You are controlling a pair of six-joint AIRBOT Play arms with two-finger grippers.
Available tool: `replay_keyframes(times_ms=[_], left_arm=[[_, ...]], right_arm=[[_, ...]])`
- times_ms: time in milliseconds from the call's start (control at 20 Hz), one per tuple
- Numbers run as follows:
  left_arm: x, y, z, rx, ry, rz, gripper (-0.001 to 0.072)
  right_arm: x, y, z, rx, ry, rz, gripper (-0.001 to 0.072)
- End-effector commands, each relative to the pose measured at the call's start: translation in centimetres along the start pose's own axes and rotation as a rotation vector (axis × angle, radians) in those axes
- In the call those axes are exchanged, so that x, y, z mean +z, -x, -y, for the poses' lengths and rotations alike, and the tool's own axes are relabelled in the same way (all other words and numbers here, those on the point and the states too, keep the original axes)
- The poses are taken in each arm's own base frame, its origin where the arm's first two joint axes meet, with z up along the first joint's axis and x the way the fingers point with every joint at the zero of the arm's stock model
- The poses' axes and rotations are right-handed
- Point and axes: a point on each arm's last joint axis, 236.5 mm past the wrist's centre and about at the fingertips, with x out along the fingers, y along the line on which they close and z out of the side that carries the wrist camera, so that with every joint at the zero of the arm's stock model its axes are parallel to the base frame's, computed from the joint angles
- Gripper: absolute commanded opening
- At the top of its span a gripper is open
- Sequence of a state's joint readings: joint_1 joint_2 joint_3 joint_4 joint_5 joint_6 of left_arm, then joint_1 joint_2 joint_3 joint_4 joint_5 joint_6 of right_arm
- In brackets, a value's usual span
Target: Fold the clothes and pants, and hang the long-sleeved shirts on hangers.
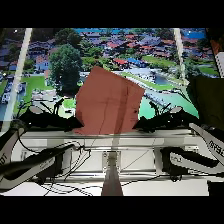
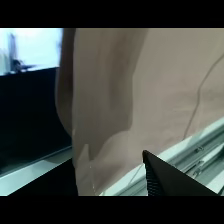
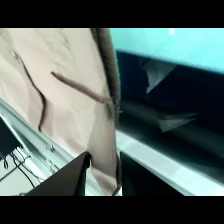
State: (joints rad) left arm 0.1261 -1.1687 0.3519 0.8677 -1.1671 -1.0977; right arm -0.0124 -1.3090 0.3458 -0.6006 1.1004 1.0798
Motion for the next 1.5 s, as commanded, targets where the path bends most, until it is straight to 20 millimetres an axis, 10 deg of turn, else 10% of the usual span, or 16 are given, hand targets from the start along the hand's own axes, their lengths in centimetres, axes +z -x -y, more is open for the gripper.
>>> replay_keyframes(times_ms=[0, 100, 200, 400, 550, 750, 1050, 1250, 1450], left_arm=[[-2.0, -0.5, -1.6, 0.066, -0.088, -0.104, 0.0388], [-2.3, -0.3, -1.3, 0.056, -0.106, -0.120, 0.0226], [-2.1, -0.1, -1.1, 0.051, -0.146, -0.121, 0.0033], [2.1, 2.7, 0.6, 0.068, -0.226, -0.028, 0.0006], [7.9, 8.6, 4.6, 0.096, -0.367, 0.128, 0.0006], [13.9, 21.8, 14.0, 0.188, -0.626, 0.500, 0.0006], [5.8, 39.1, 27.5, 0.317, -0.951, 1.098, 0.0006], [-1.1, 40.7, 29.6, 0.311, -0.996, 1.221, 0.0005], [1.0, 37.5, 27.0, 0.289, -0.928, 1.130, 0.0004]], right_arm=[[1.2, 0.3, -0.1, -0.012, 0.022, 0.037, 0.0178], [0.8, 0.5, -0.9, 0.011, 0.104, 0.008, 0.0017], [0.6, 0.9, -1.9, 0.035, 0.178, -0.015, 0.0015], [3.3, 3.1, -5.2, 0.063, 0.281, 0.028, 0.0014], [6.8, 7.0, -11.0, 0.116, 0.417, 0.167, 0.0014], [8.4, 15.4, -22.1, 0.221, 0.673, 0.419, 0.0015], [-1.3, 27.6, -36.1, 0.371, 1.052, 0.724, 0.0015], [-8.2, 28.0, -37.7, 0.411, 1.047, 0.707, 0.0014], [-6.9, 23.6, -35.9, 0.284, 0.888, 0.650, 0.0014]])
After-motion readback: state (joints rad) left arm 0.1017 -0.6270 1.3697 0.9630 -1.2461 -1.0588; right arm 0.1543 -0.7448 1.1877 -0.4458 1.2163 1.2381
